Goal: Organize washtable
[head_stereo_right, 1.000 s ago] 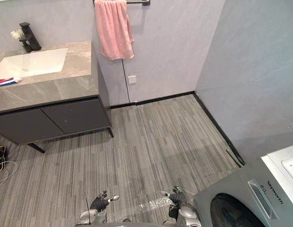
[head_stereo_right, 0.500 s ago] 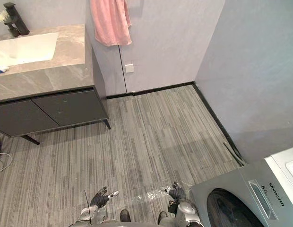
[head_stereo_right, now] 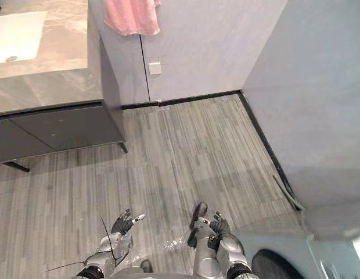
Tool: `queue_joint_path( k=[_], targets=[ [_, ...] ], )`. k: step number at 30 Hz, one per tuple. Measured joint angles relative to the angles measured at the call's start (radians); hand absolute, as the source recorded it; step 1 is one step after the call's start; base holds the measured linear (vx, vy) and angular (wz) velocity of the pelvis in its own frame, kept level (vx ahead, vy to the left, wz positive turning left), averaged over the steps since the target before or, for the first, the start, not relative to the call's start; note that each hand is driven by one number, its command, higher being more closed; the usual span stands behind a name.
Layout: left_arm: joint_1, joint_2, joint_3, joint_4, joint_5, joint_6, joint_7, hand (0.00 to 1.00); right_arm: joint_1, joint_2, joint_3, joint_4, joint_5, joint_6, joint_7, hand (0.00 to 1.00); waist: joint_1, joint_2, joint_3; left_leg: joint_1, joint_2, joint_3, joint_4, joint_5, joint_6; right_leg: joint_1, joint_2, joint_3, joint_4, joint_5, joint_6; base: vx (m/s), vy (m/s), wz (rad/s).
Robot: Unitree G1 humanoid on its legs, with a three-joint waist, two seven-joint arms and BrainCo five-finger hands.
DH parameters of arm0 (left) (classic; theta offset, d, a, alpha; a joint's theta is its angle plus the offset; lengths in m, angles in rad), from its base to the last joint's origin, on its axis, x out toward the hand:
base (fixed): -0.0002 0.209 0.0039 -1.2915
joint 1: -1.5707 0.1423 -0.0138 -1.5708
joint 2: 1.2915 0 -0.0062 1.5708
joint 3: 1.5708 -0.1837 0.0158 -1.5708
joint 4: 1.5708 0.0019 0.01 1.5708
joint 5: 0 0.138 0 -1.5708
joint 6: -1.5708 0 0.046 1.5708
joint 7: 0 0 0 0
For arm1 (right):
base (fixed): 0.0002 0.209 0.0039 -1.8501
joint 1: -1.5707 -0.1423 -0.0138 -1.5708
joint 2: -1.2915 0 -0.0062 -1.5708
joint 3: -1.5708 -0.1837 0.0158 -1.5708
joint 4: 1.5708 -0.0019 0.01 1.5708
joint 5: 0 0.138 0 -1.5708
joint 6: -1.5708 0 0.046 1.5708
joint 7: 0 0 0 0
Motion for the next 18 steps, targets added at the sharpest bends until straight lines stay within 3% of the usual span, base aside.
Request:
queue_joint_path(
  k=[1,2,3,5,8,10,11,12,13,14,15,17,18],
  targets=[
    [0.006,-0.021,0.013,0.000,-0.028,0.004,-0.003,0.00,0.003,-0.017,0.019,0.004,-0.005,0.002,0.000,0.00,0.012,0.017,0.004,-0.049,0.038,-0.003,0.162,0.140,0.034,0.056,0.016,0.007,-0.014,-0.031,-0.003,0.74,-0.328,-0.31],
    [0.025,-0.043,0.026,-0.003,-0.059,0.009,-0.007,0.00,-0.003,-0.027,0.041,0.017,-0.010,0.002,0.001,0.00,0.026,0.029,0.008,-0.107,0.081,-0.003,0.370,0.144,0.043,0.148,0.038,0.035,-0.046,-0.055,-0.001,0.85,-0.326,-0.65],
    [0.038,-0.048,0.034,-0.003,-0.079,0.010,-0.013,0.00,-0.012,-0.026,0.040,0.026,-0.010,0.000,0.000,0.00,0.034,0.033,0.008,-0.139,0.090,0.000,0.492,0.104,0.064,0.231,0.042,0.072,-0.072,-0.069,-0.004,0.68,-0.215,-0.72],
    [0.039,-0.046,0.045,-0.008,-0.100,0.008,-0.013,0.00,-0.016,-0.025,0.038,0.026,-0.010,-0.003,-0.001,0.00,0.040,0.016,0.013,-0.185,0.081,0.012,0.518,0.062,0.072,0.322,0.037,0.113,-0.104,-0.072,-0.006,0.50,-0.081,-0.63],
    [0.044,-0.043,0.088,-0.055,-0.124,-0.002,-0.014,0.00,-0.035,-0.020,0.032,0.026,0.007,-0.004,0.000,0.00,0.071,-0.004,0.012,-0.312,0.030,0.025,0.312,0.035,0.069,0.416,-0.009,0.178,-0.123,-0.103,0.017,0.55,0.069,-0.77],
    [0.051,-0.041,0.116,-0.067,-0.128,-0.014,-0.013,0.00,-0.033,-0.017,0.029,0.025,0.007,-0.004,0.000,0.00,0.074,-0.021,0.012,-0.348,-0.036,0.021,-0.013,0.045,0.068,0.484,-0.069,0.176,-0.131,-0.153,0.095,0.66,0.267,-0.59],
    [0.058,-0.043,0.121,-0.070,-0.129,-0.014,-0.013,0.00,-0.026,-0.021,0.027,0.025,0.007,-0.004,0.000,0.00,0.073,-0.021,0.006,-0.349,-0.074,0.012,-0.219,0.090,0.046,0.531,-0.097,0.172,-0.149,-0.184,0.142,0.53,0.326,-0.53],
    [0.068,-0.046,0.121,-0.071,-0.129,-0.014,-0.013,0.00,-0.017,-0.024,0.028,0.023,0.006,-0.004,0.000,0.00,0.073,-0.015,-0.004,-0.346,-0.088,-0.003,-0.324,0.126,0.039,0.546,-0.104,0.172,-0.164,-0.198,0.163,0.56,0.428,-0.67],
    [0.088,-0.044,0.125,-0.076,-0.134,-0.018,-0.013,0.00,-0.002,-0.027,0.027,0.022,0.003,-0.005,-0.001,0.00,0.089,0.005,-0.029,-0.353,-0.087,-0.031,-0.398,0.254,0.063,0.592,-0.109,0.175,-0.194,-0.235,0.215,0.58,0.428,-0.57],
    [0.082,-0.025,0.138,-0.070,-0.137,-0.022,-0.011,0.00,0.000,-0.004,0.029,0.033,-0.005,0.001,0.001,0.00,0.087,-0.042,-0.048,-0.393,-0.120,-0.030,-0.303,0.294,0.103,0.625,-0.153,0.165,-0.216,-0.240,0.221,0.56,0.404,-0.33],
    [0.076,-0.017,0.152,-0.070,-0.137,-0.023,-0.010,0.00,0.004,0.010,0.030,0.031,-0.011,0.001,0.002,0.00,0.080,-0.064,-0.063,-0.416,-0.135,-0.027,-0.275,0.269,0.112,0.615,-0.168,0.161,-0.215,-0.216,0.207,0.53,0.337,0.08],
    [0.085,0.003,0.179,-0.054,-0.137,-0.027,-0.014,0.00,0.002,0.032,0.029,0.029,-0.014,0.001,0.005,0.00,0.098,-0.093,-0.082,-0.402,-0.161,0.005,-0.221,0.217,0.159,0.591,-0.214,0.198,-0.167,-0.063,0.247,0.59,0.383,0.06],
    [0.091,0.003,0.197,-0.051,-0.136,-0.026,-0.014,0.00,0.004,0.033,0.028,0.028,-0.015,0.000,0.010,0.00,0.099,-0.100,-0.088,-0.386,-0.173,0.018,-0.211,0.201,0.169,0.594,-0.232,0.212,-0.147,-0.029,0.249,0.55,0.349,-0.14]
  ],
)
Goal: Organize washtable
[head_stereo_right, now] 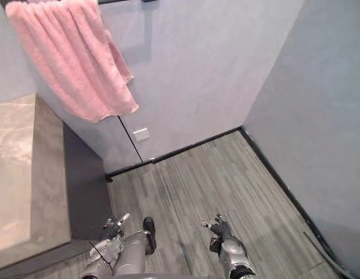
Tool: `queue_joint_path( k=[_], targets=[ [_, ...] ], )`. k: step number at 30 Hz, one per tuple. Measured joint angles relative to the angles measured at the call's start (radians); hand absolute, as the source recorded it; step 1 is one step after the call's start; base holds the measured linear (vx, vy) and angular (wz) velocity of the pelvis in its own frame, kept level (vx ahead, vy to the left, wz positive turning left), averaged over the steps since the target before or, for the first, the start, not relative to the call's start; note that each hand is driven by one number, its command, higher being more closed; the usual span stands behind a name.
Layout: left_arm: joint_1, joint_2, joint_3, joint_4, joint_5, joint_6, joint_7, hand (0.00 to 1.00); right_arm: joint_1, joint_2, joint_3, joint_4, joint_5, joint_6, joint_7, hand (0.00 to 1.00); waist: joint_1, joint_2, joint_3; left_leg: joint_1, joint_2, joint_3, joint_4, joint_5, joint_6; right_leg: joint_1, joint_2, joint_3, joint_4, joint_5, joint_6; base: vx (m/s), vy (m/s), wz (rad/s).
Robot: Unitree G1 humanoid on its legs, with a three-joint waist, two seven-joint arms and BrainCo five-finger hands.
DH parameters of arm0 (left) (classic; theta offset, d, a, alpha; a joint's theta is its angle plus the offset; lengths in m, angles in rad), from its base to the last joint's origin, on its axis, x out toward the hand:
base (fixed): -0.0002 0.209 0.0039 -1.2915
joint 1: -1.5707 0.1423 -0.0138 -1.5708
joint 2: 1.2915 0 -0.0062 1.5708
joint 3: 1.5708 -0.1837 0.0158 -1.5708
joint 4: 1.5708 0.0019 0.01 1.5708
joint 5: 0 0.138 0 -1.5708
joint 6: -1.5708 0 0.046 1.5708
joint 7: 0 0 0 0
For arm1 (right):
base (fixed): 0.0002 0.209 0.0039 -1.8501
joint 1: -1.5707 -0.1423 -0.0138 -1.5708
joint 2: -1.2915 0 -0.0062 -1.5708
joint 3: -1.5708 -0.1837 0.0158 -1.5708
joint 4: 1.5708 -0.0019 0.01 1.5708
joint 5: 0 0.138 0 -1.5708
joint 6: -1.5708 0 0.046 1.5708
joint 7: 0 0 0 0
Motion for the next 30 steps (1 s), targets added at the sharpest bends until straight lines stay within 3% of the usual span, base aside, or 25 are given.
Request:
queue_joint_path(
  k=[2,4,5,6,7,8,9,11,12,14,15,16,17,20,23,26,30],
  targets=[
    [0.028,0.000,0.017,0.003,0.001,0.002,0.000,0.00,0.008,0.000,-0.013,0.000,-0.009,-0.004,0.014,0.00,0.015,-0.005,-0.012,0.074,-0.037,0.037,0.020,-0.073,0.017,-0.027,-0.061,0.055,0.138,0.078,0.004,0.40,0.260,-0.18],
    [0.046,-0.009,0.009,0.030,0.001,0.003,0.000,0.00,0.030,-0.002,-0.039,-0.004,-0.014,-0.010,0.016,0.00,0.001,0.014,-0.021,0.168,-0.081,0.035,-0.003,-0.149,0.045,-0.182,-0.126,0.136,0.528,0.174,-0.126,0.43,0.286,0.16],
    [0.044,-0.007,0.008,0.033,0.001,0.003,0.001,0.00,0.030,-0.002,-0.039,-0.003,-0.014,-0.009,0.016,0.00,-0.004,0.012,-0.022,0.180,-0.089,0.030,-0.004,-0.160,0.052,-0.244,-0.129,0.174,0.654,0.144,-0.138,0.37,0.228,0.37],
    [0.043,-0.003,0.003,0.043,0.001,0.004,0.001,0.00,0.032,0.000,-0.037,-0.003,-0.010,-0.008,0.019,0.00,-0.012,0.013,-0.022,0.219,-0.107,0.023,-0.024,-0.171,0.063,-0.352,-0.128,0.205,0.839,0.058,-0.130,0.32,0.206,0.26],
    [0.048,-0.001,0.000,0.048,0.001,0.004,0.001,0.00,0.046,0.002,-0.037,-0.004,-0.002,-0.008,0.019,0.00,-0.017,0.021,-0.018,0.280,-0.120,0.018,-0.067,-0.173,0.064,-0.414,-0.140,0.164,0.905,-0.014,-0.134,0.34,0.201,0.28],
    [0.062,-0.005,-0.006,0.047,0.001,0.004,0.001,0.00,0.074,0.005,-0.035,-0.010,0.005,-0.008,0.018,0.00,-0.026,0.035,-0.015,0.341,-0.120,0.007,-0.116,-0.171,0.061,-0.444,-0.145,0.068,0.874,-0.083,-0.126,0.23,0.134,0.18],
    [0.064,-0.007,-0.006,0.047,0.001,0.004,0.002,0.00,0.078,0.007,-0.034,-0.011,0.006,-0.008,0.019,0.00,-0.029,0.037,-0.016,0.352,-0.120,0.003,-0.126,-0.171,0.059,-0.448,-0.144,0.051,0.860,-0.093,-0.123,0.22,0.079,0.27],
    [0.063,-0.004,-0.005,0.044,0.000,0.004,0.002,0.00,0.083,0.013,-0.034,-0.013,0.006,-0.006,0.021,0.00,-0.038,0.042,-0.015,0.384,-0.118,-0.020,-0.167,-0.163,0.047,-0.472,-0.112,0.001,0.696,-0.145,-0.073,0.20,-0.028,0.32],
    [0.057,-0.001,-0.007,0.031,0.001,0.003,0.001,0.00,0.086,0.010,-0.036,-0.024,0.006,-0.006,0.021,0.00,-0.042,0.035,-0.020,0.385,-0.115,-0.049,-0.179,-0.158,0.035,-0.477,-0.064,-0.004,0.510,-0.165,-0.039,0.22,-0.107,0.52],
    [0.033,-0.001,-0.016,0.028,-0.001,0.001,0.001,0.00,0.085,0.002,-0.038,-0.030,0.008,-0.006,0.019,0.00,-0.038,0.029,-0.022,0.378,-0.099,-0.089,-0.180,-0.154,0.005,-0.465,0.016,0.006,0.238,-0.150,-0.015,0.22,-0.179,0.56],
    [0.033,0.001,-0.019,0.028,0.000,0.000,0.001,0.00,0.085,0.002,-0.038,-0.033,0.010,-0.006,0.019,0.00,-0.039,0.024,-0.024,0.377,-0.095,-0.102,-0.179,-0.154,-0.008,-0.455,0.038,0.016,0.170,-0.123,-0.017,0.18,-0.242,0.75],
    [0.032,0.014,-0.041,0.032,0.000,-0.002,0.001,0.00,0.091,-0.001,-0.038,-0.039,0.017,-0.008,0.019,0.00,-0.047,0.004,-0.027,0.383,-0.099,-0.142,-0.178,-0.157,-0.035,-0.423,0.058,0.032,0.116,-0.005,-0.046,0.18,-0.259,0.79],
    [0.032,-0.006,-0.054,0.032,0.000,-0.004,0.001,0.00,0.092,-0.014,-0.038,-0.039,0.022,-0.007,0.018,0.00,-0.040,0.033,-0.027,0.394,-0.076,-0.165,-0.191,-0.146,-0.058,-0.405,0.076,-0.003,0.123,-0.009,-0.052,0.17,-0.252,0.73],
    [0.054,-0.045,-0.055,0.031,0.000,-0.006,-0.001,0.00,0.079,-0.045,-0.038,-0.041,0.023,-0.008,0.018,0.00,-0.042,0.075,-0.043,0.400,-0.029,-0.210,-0.246,-0.123,-0.099,-0.365,0.127,-0.072,0.069,-0.020,-0.071,0.13,-0.215,0.46],
    [0.061,-0.038,-0.052,0.031,0.000,-0.006,-0.014,0.00,0.083,-0.047,-0.040,-0.041,0.026,-0.009,0.019,0.00,-0.039,0.079,-0.047,0.409,0.005,-0.256,-0.290,-0.100,-0.133,-0.309,0.170,-0.137,0.015,-0.023,-0.087,0.06,-0.176,0.53],
    [0.064,-0.029,-0.047,0.029,0.000,-0.006,-0.018,0.00,0.087,-0.039,-0.055,-0.044,0.031,-0.012,0.019,0.00,-0.039,0.062,-0.051,0.394,0.011,-0.296,-0.323,-0.074,-0.141,-0.290,0.191,-0.188,-0.020,-0.024,-0.096,0.01,-0.101,0.44],
    [0.079,-0.025,-0.033,-0.051,0.005,-0.006,-0.013,0.00,0.115,-0.034,-0.094,-0.084,0.044,-0.013,0.011,0.00,-0.038,0.061,-0.052,0.402,0.012,-0.292,-0.377,-0.037,-0.150,-0.285,0.195,-0.206,-0.041,-0.019,-0.104,0.01,-0.033,0.21]
  ],
)
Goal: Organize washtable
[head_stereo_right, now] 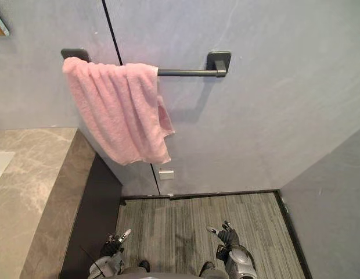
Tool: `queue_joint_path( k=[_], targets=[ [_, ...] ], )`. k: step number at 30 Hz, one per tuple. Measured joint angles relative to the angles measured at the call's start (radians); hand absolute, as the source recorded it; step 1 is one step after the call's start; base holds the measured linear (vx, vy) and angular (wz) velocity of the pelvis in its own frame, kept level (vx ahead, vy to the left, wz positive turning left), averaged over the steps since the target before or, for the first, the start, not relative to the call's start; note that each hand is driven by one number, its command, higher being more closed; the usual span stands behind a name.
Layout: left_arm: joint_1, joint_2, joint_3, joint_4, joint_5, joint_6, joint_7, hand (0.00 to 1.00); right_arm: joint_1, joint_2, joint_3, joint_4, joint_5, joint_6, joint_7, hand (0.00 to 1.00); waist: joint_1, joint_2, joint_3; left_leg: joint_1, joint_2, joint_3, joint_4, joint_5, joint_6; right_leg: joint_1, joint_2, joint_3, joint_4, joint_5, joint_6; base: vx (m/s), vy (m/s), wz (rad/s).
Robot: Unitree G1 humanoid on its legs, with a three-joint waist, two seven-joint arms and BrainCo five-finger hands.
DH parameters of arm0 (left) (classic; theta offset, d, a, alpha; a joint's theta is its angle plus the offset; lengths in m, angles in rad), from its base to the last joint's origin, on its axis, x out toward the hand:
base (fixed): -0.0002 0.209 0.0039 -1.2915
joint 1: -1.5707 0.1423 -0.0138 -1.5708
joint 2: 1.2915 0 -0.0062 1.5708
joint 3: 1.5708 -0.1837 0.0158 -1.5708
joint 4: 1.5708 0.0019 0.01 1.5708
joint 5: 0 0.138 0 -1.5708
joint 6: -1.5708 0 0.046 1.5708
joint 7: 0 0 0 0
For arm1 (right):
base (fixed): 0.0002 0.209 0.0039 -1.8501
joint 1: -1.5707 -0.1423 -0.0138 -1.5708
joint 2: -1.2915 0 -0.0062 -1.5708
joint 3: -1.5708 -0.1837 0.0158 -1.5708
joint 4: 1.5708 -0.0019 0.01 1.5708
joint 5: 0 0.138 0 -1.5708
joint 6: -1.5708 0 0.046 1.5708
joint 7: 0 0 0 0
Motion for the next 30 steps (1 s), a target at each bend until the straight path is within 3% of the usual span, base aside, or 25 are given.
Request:
queue_joint_path(
  k=[7,12,17,24,30],
  targets=[
    [0.018,0.032,0.236,-0.397,0.034,-0.028,0.061,0.00,0.028,-0.001,-0.021,-0.040,-0.004,-0.001,0.002,0.00,-0.003,0.008,-0.017,0.031,0.010,0.071,-0.054,0.017,-0.002,0.001,0.020,0.041,-0.055,0.032,-0.010,-0.01,-0.001,-0.18],
    [-0.028,0.099,0.269,-0.479,0.066,-0.042,0.065,0.00,0.026,-0.010,0.018,-0.044,-0.023,-0.001,0.022,0.00,-0.006,0.025,-0.035,0.045,0.009,0.109,-0.073,0.019,0.000,0.000,0.029,0.069,-0.091,0.056,-0.012,0.00,0.015,-0.22],
    [-0.096,0.248,0.270,-0.566,0.075,-0.049,0.043,0.00,0.021,-0.027,0.061,-0.074,-0.044,0.000,0.048,0.00,-0.026,0.025,-0.040,0.050,0.011,0.121,-0.075,0.019,0.000,0.000,0.034,0.082,-0.100,0.062,-0.013,0.00,0.009,-0.07],
    [-0.152,0.384,0.318,-0.614,0.075,-0.081,0.042,0.00,0.026,-0.045,0.067,-0.074,-0.061,0.001,0.067,0.00,-0.024,0.027,-0.041,0.050,0.009,0.124,-0.075,0.019,0.000,-0.002,0.034,0.084,-0.103,0.067,-0.015,0.00,0.000,0.00],
    [-0.238,0.572,0.342,-0.602,0.084,-0.100,0.041,0.00,0.036,-0.062,0.067,-0.074,-0.062,0.001,0.085,0.00,-0.021,0.030,-0.044,0.048,0.009,0.134,-0.076,0.019,0.000,-0.008,0.034,0.092,-0.104,0.072,-0.017,-0.01,0.007,-0.03]
  ],
)
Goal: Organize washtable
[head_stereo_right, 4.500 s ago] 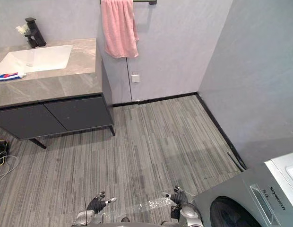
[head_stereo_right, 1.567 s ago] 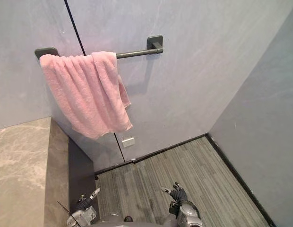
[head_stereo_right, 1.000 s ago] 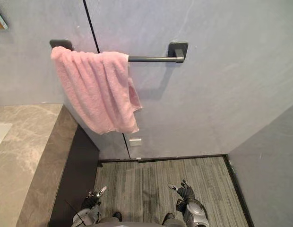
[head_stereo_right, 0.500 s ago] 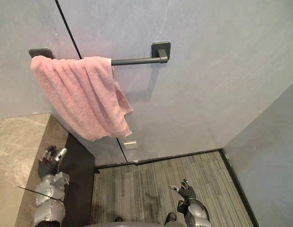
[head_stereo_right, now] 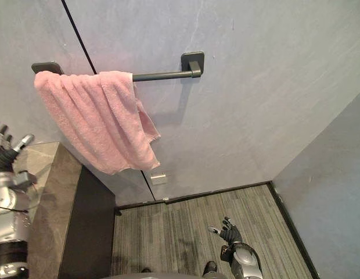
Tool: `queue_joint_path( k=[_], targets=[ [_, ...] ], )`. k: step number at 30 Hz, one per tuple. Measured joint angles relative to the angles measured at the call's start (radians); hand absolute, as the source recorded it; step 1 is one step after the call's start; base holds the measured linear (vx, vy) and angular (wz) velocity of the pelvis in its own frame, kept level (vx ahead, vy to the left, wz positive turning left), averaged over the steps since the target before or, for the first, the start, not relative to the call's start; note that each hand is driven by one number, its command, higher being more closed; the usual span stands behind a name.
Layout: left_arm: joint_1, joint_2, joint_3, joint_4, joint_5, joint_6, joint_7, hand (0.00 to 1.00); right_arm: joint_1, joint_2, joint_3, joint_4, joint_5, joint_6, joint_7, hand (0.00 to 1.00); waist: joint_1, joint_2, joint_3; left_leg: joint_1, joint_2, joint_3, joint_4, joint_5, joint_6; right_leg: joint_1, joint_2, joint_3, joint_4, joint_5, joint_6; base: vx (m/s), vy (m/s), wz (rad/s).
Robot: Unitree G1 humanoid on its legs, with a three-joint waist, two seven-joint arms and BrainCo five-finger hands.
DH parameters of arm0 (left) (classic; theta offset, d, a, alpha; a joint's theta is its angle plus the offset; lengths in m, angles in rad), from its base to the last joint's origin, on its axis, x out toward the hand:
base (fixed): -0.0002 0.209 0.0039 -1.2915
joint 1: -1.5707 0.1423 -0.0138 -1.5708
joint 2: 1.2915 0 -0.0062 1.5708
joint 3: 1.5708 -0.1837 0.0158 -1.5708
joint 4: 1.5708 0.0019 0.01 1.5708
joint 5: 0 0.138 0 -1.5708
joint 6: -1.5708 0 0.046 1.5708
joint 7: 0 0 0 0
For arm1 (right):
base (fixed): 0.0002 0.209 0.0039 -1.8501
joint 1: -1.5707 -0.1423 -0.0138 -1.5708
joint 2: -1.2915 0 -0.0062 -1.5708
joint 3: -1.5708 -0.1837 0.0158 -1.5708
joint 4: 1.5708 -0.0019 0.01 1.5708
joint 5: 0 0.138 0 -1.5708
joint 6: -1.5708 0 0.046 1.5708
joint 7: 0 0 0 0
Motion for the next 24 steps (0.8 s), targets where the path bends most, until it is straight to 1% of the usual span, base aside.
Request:
queue_joint_path(
  k=[2,3,4,5,6,7,8,9,11,12,14,16,17,20,21,23,24],
  targets=[
    [-0.052,0.074,-0.006,0.049,-0.001,-0.004,-0.011,0.00,0.016,-0.008,0.000,0.000,-0.004,0.000,0.004,0.00,0.002,0.004,-0.003,-0.001,0.000,0.004,-0.003,0.000,0.000,-0.004,0.001,0.004,0.000,0.000,0.000,0.00,0.012,-0.04],
    [-0.060,0.097,-0.014,0.067,-0.001,-0.005,-0.015,0.00,0.021,-0.009,0.000,-0.001,-0.008,0.000,0.005,0.00,0.001,0.006,-0.004,-0.002,0.000,0.005,-0.003,0.000,0.000,-0.005,0.001,0.005,0.000,0.000,0.000,0.00,0.018,-0.06],
    [-0.065,0.141,-0.040,0.096,-0.004,-0.006,-0.034,0.00,0.030,-0.011,0.000,-0.004,-0.009,0.000,0.006,0.00,0.002,0.009,-0.008,-0.004,0.000,0.009,-0.005,0.000,0.000,-0.011,0.001,0.009,0.000,0.000,0.000,0.01,0.019,-0.12],
    [-0.068,0.219,-0.094,0.133,-0.013,-0.005,-0.074,0.00,0.040,-0.015,-0.001,-0.010,-0.010,0.000,0.013,0.00,0.003,0.010,-0.009,-0.009,0.000,0.017,-0.005,0.000,0.000,-0.021,0.001,0.017,0.000,0.002,0.001,0.01,0.018,-0.14],
    [-0.073,0.251,-0.121,0.147,-0.023,-0.004,-0.102,0.00,0.045,-0.016,-0.001,-0.013,-0.010,0.000,0.021,0.00,0.003,0.011,-0.010,-0.012,-0.001,0.018,-0.005,0.000,0.000,-0.025,0.001,0.019,0.000,0.003,0.001,0.02,0.014,-0.11],
    [-0.082,0.296,-0.164,0.167,-0.050,0.000,-0.151,0.00,0.055,-0.020,-0.001,-0.022,-0.011,0.000,0.033,0.00,0.002,0.013,-0.010,-0.017,-0.002,0.020,-0.005,0.000,0.000,-0.031,0.001,0.020,0.000,0.004,0.002,0.02,0.012,-0.04],
    [-0.094,0.301,-0.167,0.191,-0.088,0.001,-0.197,0.00,0.073,-0.023,-0.002,-0.028,-0.017,0.000,0.047,0.00,0.014,0.016,-0.012,-0.019,-0.003,0.022,-0.005,0.000,0.000,-0.034,0.001,0.021,0.000,0.004,0.002,0.02,0.013,-0.04],
    [-0.094,0.305,-0.170,0.198,-0.097,0.003,-0.222,0.00,0.078,-0.024,0.000,-0.028,-0.020,0.001,0.049,0.00,0.019,0.017,-0.013,-0.019,-0.003,0.025,-0.005,0.000,0.000,-0.034,0.001,0.023,0.000,0.004,0.002,0.00,0.000,0.00],
    [-0.094,0.339,-0.208,0.225,-0.142,0.017,-0.296,0.00,0.080,-0.022,0.001,-0.028,-0.021,0.001,0.066,0.00,0.024,0.017,-0.013,-0.020,-0.003,0.026,-0.005,0.000,0.000,-0.034,-0.001,0.023,0.000,0.005,0.002,0.00,0.000,0.00],
    [-0.094,0.345,-0.216,0.230,-0.144,0.020,-0.307,0.00,0.080,-0.022,0.001,-0.028,-0.021,0.001,0.068,0.00,0.023,0.017,-0.013,-0.020,-0.003,0.027,-0.005,0.000,0.000,-0.035,-0.001,0.023,0.000,0.005,0.002,0.00,0.000,0.00],
    [-0.093,0.383,-0.287,0.244,-0.159,0.043,-0.367,0.00,0.076,-0.023,0.015,-0.028,-0.022,0.000,0.073,0.00,0.021,0.017,-0.013,-0.020,-0.004,0.031,-0.005,0.000,0.000,-0.037,-0.002,0.026,-0.001,0.008,0.002,-0.02,0.008,-0.04],
    [-0.093,0.391,-0.339,0.244,-0.159,0.056,-0.402,0.00,0.077,-0.025,0.034,-0.028,-0.029,0.000,0.079,0.00,0.019,0.017,-0.013,-0.020,-0.004,0.035,-0.005,0.000,0.000,-0.039,-0.003,0.030,-0.001,0.009,0.002,-0.02,0.013,-0.09],
    [-0.091,0.392,-0.389,0.244,-0.159,0.067,-0.428,0.00,0.077,-0.025,0.041,-0.027,-0.031,0.001,0.088,0.00,0.019,0.017,-0.013,-0.021,-0.004,0.044,-0.006,0.000,0.000,-0.046,-0.003,0.039,-0.001,0.011,0.002,-0.01,0.017,-0.19],
    [-0.083,0.391,-0.456,0.244,-0.159,0.083,-0.463,0.00,0.074,-0.027,0.041,-0.017,-0.031,0.001,0.089,0.00,0.015,0.017,-0.013,-0.026,-0.005,0.056,-0.006,0.000,0.000,-0.059,-0.003,0.049,-0.001,0.016,0.002,0.00,0.009,-0.14],
    [-0.081,0.391,-0.472,0.243,-0.158,0.083,-0.466,0.00,0.076,-0.029,0.043,-0.012,-0.031,0.001,0.089,0.00,0.009,0.017,-0.013,-0.026,-0.005,0.057,-0.006,0.000,0.000,-0.059,-0.003,0.049,-0.001,0.016,0.002,0.00,0.000,0.00],
    [-0.048,0.391,-0.482,0.242,-0.157,0.083,-0.476,0.00,0.070,-0.044,0.075,0.004,-0.031,0.001,0.089,0.00,-0.019,0.016,-0.013,-0.023,-0.005,0.063,-0.008,0.000,0.000,-0.060,-0.003,0.049,-0.001,0.016,0.002,0.03,0.013,-0.05],
    [-0.047,0.391,-0.505,0.242,-0.157,0.083,-0.480,0.00,0.069,-0.045,0.078,0.005,-0.031,0.001,0.090,0.00,-0.020,0.016,-0.013,-0.022,-0.006,0.067,-0.008,0.000,0.000,-0.060,-0.004,0.050,-0.001,0.016,0.002,0.03,0.014,-0.07]
  ],
)
